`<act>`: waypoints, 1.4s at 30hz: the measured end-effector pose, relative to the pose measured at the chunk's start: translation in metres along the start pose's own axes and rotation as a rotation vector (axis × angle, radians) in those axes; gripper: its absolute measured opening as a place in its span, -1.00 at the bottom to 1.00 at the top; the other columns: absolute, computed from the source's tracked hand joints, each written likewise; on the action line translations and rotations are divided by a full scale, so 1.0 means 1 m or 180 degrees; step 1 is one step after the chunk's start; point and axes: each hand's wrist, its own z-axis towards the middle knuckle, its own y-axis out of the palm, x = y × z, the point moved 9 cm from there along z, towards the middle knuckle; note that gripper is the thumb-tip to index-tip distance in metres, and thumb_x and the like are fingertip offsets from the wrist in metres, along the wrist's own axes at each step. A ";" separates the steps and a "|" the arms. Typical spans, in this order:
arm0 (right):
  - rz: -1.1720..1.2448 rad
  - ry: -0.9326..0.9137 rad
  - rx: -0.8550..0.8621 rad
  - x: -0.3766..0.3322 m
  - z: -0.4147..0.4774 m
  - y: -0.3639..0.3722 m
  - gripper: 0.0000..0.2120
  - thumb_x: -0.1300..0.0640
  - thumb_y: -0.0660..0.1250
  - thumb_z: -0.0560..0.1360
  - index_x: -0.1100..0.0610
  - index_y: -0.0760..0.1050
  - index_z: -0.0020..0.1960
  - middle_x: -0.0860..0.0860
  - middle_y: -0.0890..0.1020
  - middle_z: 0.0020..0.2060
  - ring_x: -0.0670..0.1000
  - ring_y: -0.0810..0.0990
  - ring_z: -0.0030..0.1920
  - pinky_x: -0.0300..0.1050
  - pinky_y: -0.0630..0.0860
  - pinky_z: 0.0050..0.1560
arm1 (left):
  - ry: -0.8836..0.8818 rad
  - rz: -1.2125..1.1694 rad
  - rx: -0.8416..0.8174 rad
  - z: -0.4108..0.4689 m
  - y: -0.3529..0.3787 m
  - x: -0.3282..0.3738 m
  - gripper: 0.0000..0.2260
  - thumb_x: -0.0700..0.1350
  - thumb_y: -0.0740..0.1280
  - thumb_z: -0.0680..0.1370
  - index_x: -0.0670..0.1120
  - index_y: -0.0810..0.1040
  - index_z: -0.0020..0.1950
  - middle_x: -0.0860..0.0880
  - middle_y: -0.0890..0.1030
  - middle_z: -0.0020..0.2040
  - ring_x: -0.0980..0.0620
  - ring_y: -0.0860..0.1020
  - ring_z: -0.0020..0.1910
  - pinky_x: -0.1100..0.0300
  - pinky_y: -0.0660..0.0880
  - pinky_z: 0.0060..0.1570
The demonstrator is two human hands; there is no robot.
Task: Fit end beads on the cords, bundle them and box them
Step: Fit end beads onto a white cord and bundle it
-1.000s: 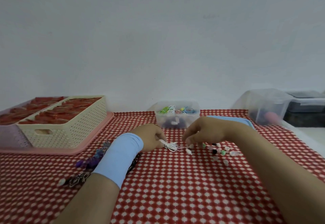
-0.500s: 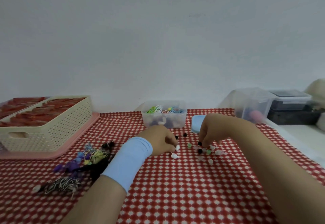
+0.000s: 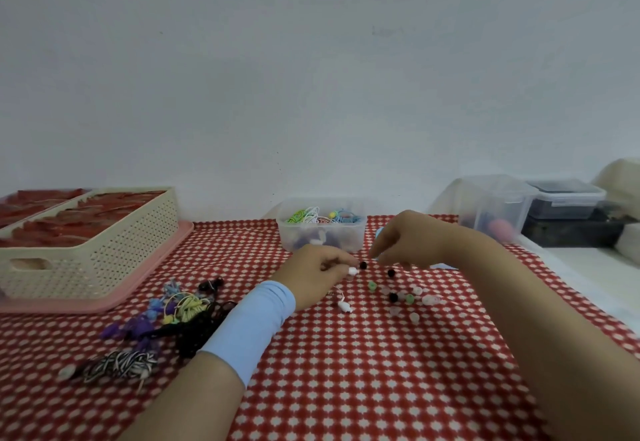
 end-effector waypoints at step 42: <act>0.3389 0.0054 -0.0617 -0.029 0.004 0.050 -0.73 0.24 0.42 0.48 0.31 0.65 0.15 0.12 0.65 -0.23 -0.08 0.50 -0.42 -0.32 0.30 -0.60 | -0.0336 -0.2727 0.0335 -0.008 -0.010 -0.026 -0.87 -0.19 0.40 0.52 -0.05 0.73 -0.16 -0.03 0.70 -0.22 0.07 0.60 -0.22 0.14 0.55 -0.10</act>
